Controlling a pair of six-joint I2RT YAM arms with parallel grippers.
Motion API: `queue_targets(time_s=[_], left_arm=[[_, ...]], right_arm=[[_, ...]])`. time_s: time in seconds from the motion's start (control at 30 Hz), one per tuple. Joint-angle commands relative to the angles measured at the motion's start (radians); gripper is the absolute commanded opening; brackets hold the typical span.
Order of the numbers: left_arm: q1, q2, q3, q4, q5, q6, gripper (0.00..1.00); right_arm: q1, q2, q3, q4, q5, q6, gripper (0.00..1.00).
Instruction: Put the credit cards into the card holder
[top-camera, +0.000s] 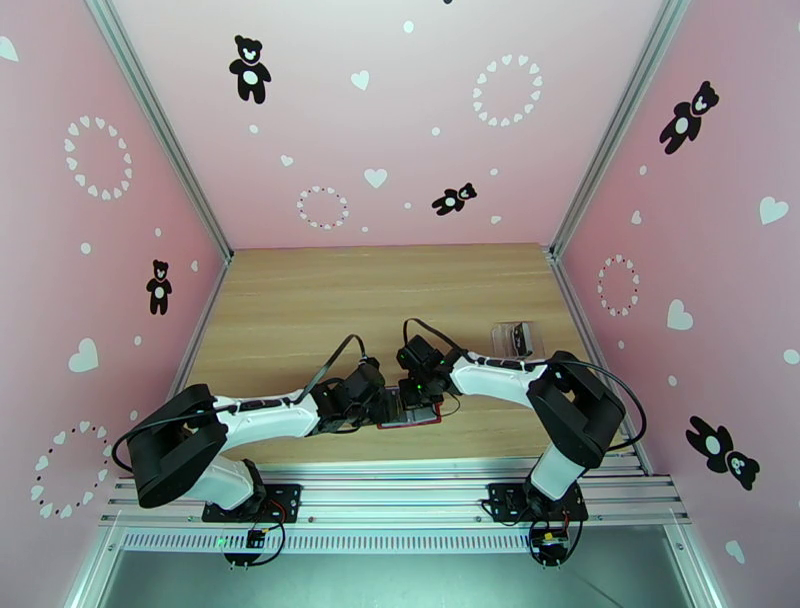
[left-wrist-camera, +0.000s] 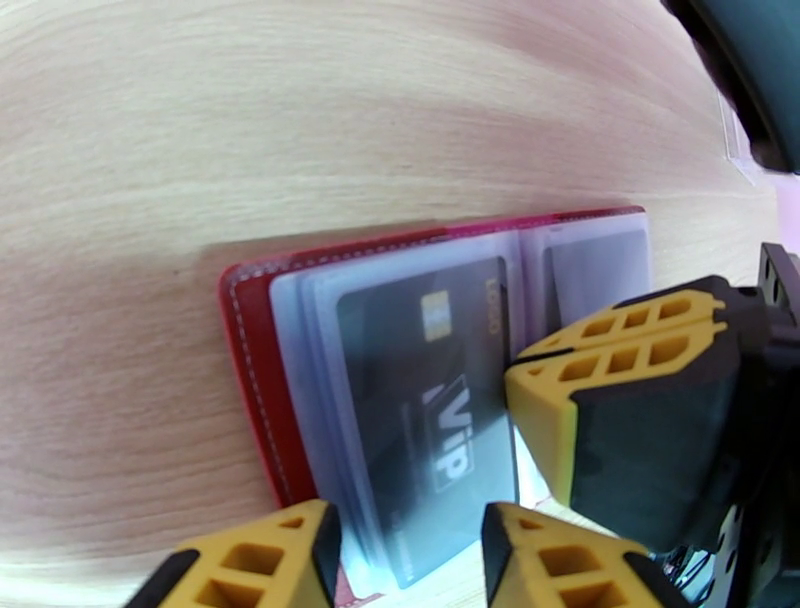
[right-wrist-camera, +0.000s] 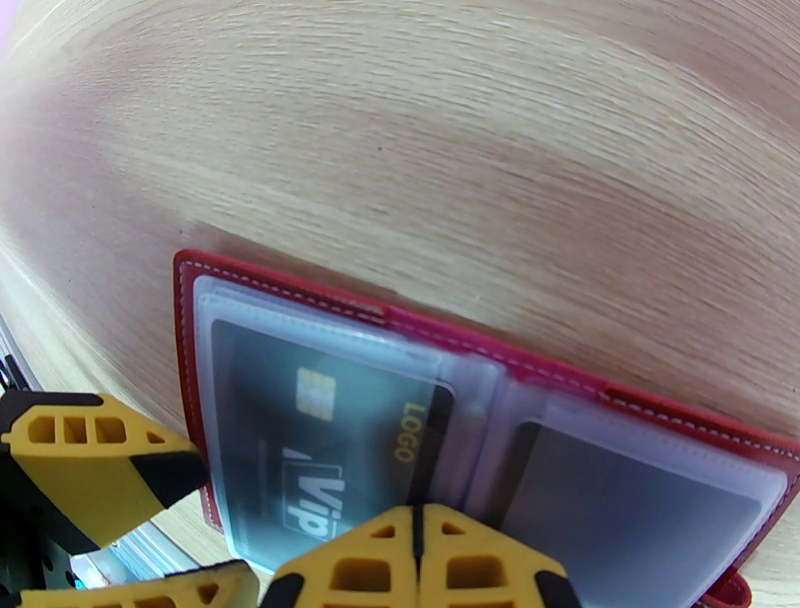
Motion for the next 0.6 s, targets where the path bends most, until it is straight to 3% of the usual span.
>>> queue_targets(time_s=[0.0,0.57], left_arm=[[-0.007,0.016,0.019,0.023,0.017,0.003,0.43],[-0.008,0.023,0.018,0.046,0.037,0.001,0.43]], right_arm=[[0.005,0.046,0.001,-0.044,0.046,-0.006,0.05],[0.009,0.048,-0.007,-0.034,0.042,-0.003,0.05]])
